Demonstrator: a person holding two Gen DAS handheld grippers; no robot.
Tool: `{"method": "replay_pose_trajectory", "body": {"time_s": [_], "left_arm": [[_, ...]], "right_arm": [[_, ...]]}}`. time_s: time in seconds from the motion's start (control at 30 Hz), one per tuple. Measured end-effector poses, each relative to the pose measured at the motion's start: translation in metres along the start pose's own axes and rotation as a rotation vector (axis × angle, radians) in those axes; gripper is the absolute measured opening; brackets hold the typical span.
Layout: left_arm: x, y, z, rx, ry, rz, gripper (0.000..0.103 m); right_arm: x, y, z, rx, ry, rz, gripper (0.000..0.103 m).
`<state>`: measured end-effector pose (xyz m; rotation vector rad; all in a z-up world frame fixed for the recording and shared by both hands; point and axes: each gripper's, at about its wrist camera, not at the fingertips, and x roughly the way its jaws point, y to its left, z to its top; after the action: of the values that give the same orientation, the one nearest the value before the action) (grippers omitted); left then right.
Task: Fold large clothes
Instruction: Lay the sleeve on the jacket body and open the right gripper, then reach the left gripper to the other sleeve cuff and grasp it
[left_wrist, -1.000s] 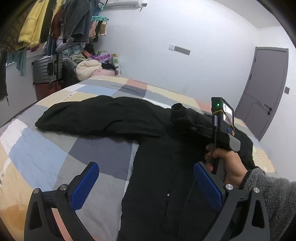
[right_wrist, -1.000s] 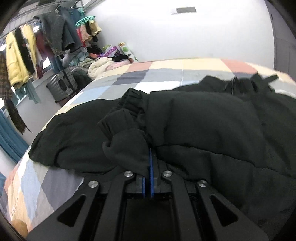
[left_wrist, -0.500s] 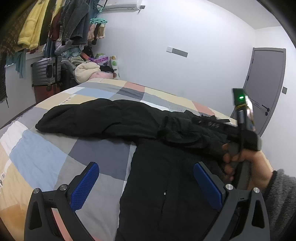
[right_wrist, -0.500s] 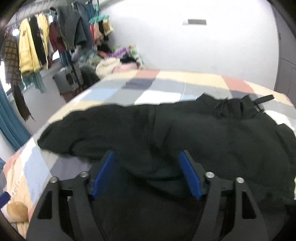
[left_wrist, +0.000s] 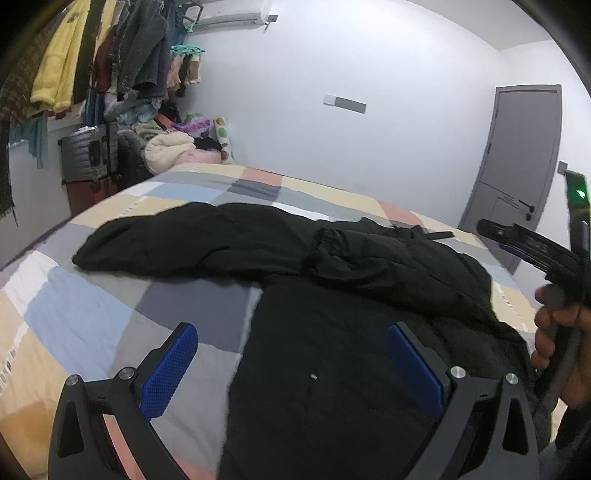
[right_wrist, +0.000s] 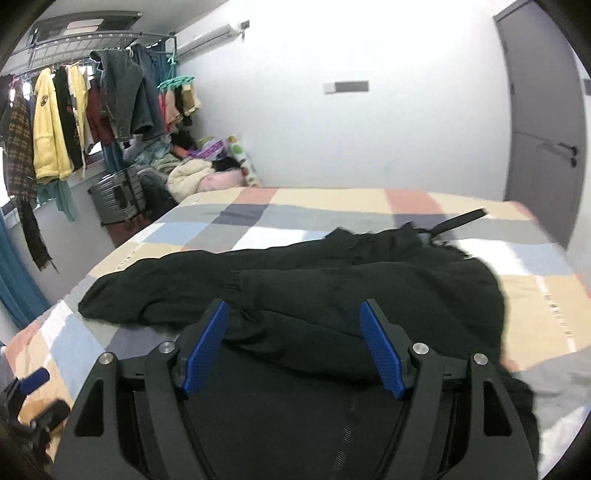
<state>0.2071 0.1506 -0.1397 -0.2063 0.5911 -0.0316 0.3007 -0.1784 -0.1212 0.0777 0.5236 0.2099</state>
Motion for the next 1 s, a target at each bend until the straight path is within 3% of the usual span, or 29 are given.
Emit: {"method": "replay_pose_trajectory", "body": {"time_s": [0.13,0.4,0.57,0.77,1.0], "left_arm": [[-0.009,-0.014,-0.009,0.015,-0.003,-0.005,0.103],[-0.026,-0.040,-0.016,0.024,0.021,-0.001,0.103],[-0.042,-0.059,-0.018,0.071,0.023,0.037,0.103],[-0.071,-0.080,-0.010,0.104,0.017,0.086,0.103],[-0.123,-0.112,0.016,0.132,0.032,0.054,0.103]], "right_arm": [[-0.030,-0.019,-0.012,0.065,-0.001,-0.006,0.075],[-0.085,-0.035,-0.039,0.040,0.010,-0.069,0.075],[-0.120,-0.044,-0.057,0.063,0.025,-0.052,0.075],[-0.157,-0.048,-0.078,0.110,0.021,-0.067,0.076],[-0.172,-0.044,-0.088,0.107,0.034,-0.101,0.084]]}}
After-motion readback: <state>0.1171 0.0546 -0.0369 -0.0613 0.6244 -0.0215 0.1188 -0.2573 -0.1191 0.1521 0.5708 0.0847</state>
